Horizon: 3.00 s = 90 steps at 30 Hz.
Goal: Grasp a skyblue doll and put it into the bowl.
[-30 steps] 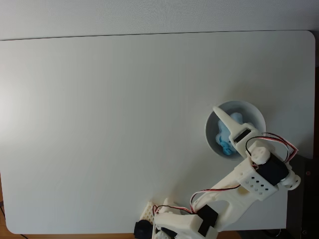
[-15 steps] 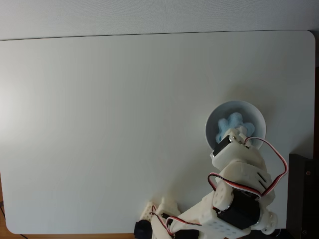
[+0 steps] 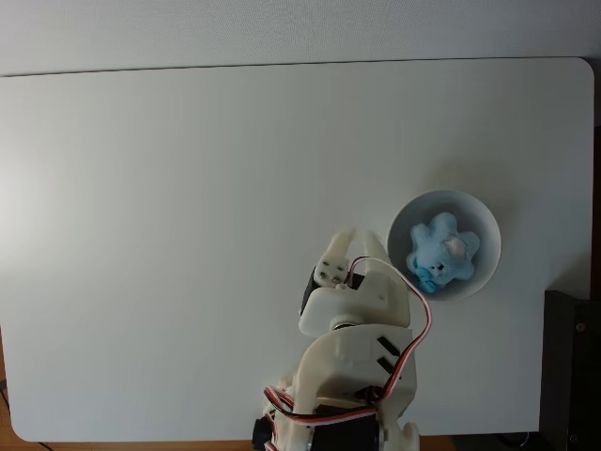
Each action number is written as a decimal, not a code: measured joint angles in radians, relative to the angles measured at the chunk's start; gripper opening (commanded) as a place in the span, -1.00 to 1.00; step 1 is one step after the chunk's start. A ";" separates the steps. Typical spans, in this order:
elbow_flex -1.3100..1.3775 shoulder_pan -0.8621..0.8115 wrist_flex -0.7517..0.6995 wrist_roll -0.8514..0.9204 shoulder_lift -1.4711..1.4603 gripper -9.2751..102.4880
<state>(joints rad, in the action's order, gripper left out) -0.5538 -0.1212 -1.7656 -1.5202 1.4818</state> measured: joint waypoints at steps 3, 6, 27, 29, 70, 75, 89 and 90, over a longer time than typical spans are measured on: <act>0.000 0.061 0.034 0.000 0.069 -0.77; 0.000 0.137 0.043 0.000 0.153 -0.77; -0.779 0.206 0.049 0.008 0.917 -0.77; -0.897 0.206 0.083 0.008 0.982 -0.77; -2.401 0.204 0.611 0.008 1.628 -0.77; -2.410 0.204 0.611 0.008 1.629 -0.77; -2.410 0.204 0.611 0.003 1.629 -0.77; -2.410 0.204 0.611 0.003 1.629 -0.77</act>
<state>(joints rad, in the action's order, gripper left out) -2.9637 0.0828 -1.1551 -1.5171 3.1109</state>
